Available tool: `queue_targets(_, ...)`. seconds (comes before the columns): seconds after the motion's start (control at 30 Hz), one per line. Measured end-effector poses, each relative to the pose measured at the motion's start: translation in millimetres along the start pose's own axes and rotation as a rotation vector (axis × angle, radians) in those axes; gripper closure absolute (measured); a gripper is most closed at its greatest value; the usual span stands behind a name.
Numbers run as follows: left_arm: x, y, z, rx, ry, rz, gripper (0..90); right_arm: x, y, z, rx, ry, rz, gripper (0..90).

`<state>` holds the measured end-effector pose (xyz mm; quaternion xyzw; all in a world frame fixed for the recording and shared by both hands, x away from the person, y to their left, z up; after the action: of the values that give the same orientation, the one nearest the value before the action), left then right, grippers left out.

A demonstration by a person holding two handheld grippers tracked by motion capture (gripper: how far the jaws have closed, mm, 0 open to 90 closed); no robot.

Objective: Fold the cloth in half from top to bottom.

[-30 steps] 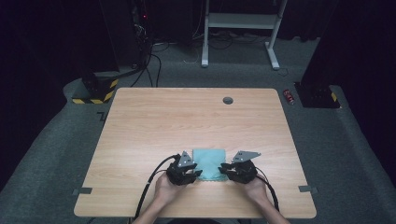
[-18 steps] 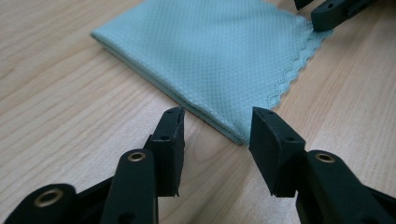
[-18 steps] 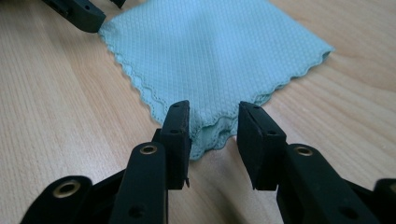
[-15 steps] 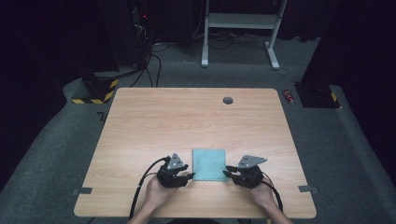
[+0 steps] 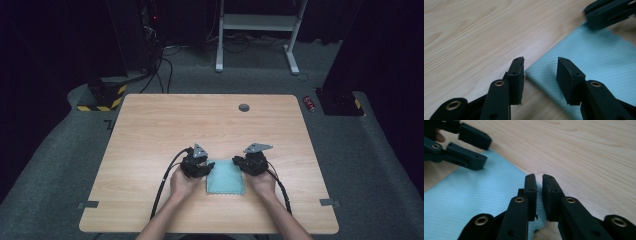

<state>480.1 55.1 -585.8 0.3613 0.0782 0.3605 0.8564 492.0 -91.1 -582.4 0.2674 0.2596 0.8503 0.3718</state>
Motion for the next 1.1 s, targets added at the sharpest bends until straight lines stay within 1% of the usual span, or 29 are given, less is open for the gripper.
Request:
queue_targets(0.07, 5.4, 0.3, -1.3, 0.0, 0.022, 0.007, 55.6, -7.6, 1.1, 2.1, -0.006, -0.019, -0.019, 71.0)
queue_targets(0.1, 6.8, 0.0, -1.2, -0.004, 0.032, 0.004, 54.3, -10.0, 1.0, 2.2, -0.001, -0.031, -0.019, 69.1)
queue_targets(0.13, 7.0, -0.7, -1.7, -0.001, 0.042, -0.002, 53.6, -12.2, 0.0, 1.6, 0.011, -0.033, -0.018, 67.7)
queue_targets(0.17, 6.0, -1.8, -1.9, -0.004, 0.047, -0.008, 53.4, -13.0, -1.0, 0.1, 0.026, -0.039, -0.015, 67.9)
queue_targets(0.2, 6.3, -1.8, -1.9, -0.003, 0.037, -0.005, 53.3, -13.1, -2.7, -0.9, 0.035, -0.035, -0.001, 68.9)
queue_targets(0.23, 5.0, -1.8, -1.4, -0.005, 0.04, -0.014, 54.4, -11.7, -3.2, -2.0, 0.041, -0.037, 0.014, 72.2)
queue_targets(0.27, 3.5, -1.9, -0.8, -0.009, 0.044, -0.022, 57.4, -10.6, -3.3, -2.4, 0.047, -0.032, 0.026, 76.6)
queue_targets(0.3, 2.8, -1.7, -0.8, -0.007, 0.039, -0.027, 60.5, -9.6, -3.2, -3.3, 0.055, -0.027, 0.028, 80.8)
queue_targets(0.37, -0.5, -1.7, 0.1, -0.006, 0.039, -0.058, 68.3, -9.3, -3.0, -3.4, 0.058, -0.007, 0.027, 87.0)
queue_targets(0.43, -1.6, -2.2, 1.4, 0.017, 0.027, -0.078, 75.4, -9.3, -2.7, -2.5, 0.061, 0.004, 0.027, 88.3)
queue_targets(0.47, -2.7, -2.8, 2.7, 0.023, 0.037, -0.089, 78.5, -9.2, -3.0, -2.0, 0.06, 0.011, 0.023, 88.5)
queue_targets(0.5, -1.7, -2.9, 3.2, 0.03, 0.026, -0.09, 82.6, -9.0, -3.4, -1.2, 0.057, 0.018, 0.019, 88.7)
queue_targets(0.53, -1.7, -3.5, 3.9, 0.029, 0.034, -0.093, 85.7, -8.6, -3.2, -0.5, 0.056, 0.021, 0.014, 88.9)
queue_targets(0.57, -0.8, -3.8, 4.1, 0.031, 0.033, -0.096, 86.9, -8.5, -3.1, 0.6, 0.054, 0.024, 0.011, 88.9)
queue_targets(0.67, 3.2, -5.3, 6.9, 0.043, 0.025, -0.079, 88.1, -8.5, -2.8, 5.8, 0.039, 0.031, 0.003, 89.1)
queue_targets(0.73, 8.8, -6.2, 11.2, 0.038, 0.026, -0.063, 88.2, -8.7, -2.9, 10.4, 0.028, 0.035, -0.006, 89.2)
queue_targets(0.77, 11.8, -5.9, 13.7, 0.024, 0.041, -0.059, 88.3, -8.6, -3.0, 12.3, 0.028, 0.026, -0.009, 89.2)
queue_targets(0.8, 14.4, -6.1, 15.1, 0.019, 0.055, -0.061, 88.3, -9.6, -3.2, 14.8, 0.025, 0.027, -0.014, 89.3)
queue_targets(0.87, 19.5, -7.4, 17.5, 0.015, 0.065, -0.057, 88.3, -11.1, -4.4, 19.8, 0.017, 0.021, -0.012, 89.3)
queue_targets(0.93, 25.3, -8.6, 20.9, 0.006, 0.067, -0.042, 88.3, -12.0, -6.7, 24.1, 0.009, 0.018, -0.017, 89.3)
queue_targets(0.97, 28.8, -8.9, 22.7, -0.008, 0.069, -0.032, 88.3, -12.9, -8.3, 26.0, 0.011, 0.018, -0.024, 89.3)
queue_targets(1.03, 35.0, -11.2, 22.2, -0.024, 0.102, -0.027, 88.3, -14.3, -12.3, 29.9, 0.01, 0.01, -0.034, 89.3)
queue_targets(1.1, 38.4, -15.8, 17.0, -0.011, 0.121, -0.03, 88.2, -15.0, -16.6, 33.8, 0.004, 0.015, -0.035, 89.3)
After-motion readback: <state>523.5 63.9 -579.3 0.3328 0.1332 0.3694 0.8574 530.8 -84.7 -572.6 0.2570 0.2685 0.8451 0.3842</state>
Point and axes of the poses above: each handheld gripper's, and its own axes: y roughly backward along the jaws, z roughly out of its top, x roughly to its left, the point moved 10 cm from there along -y, roughly forward along the jaws, and after that the axes turned 12 degrees about -y, right-handed, at the moved point
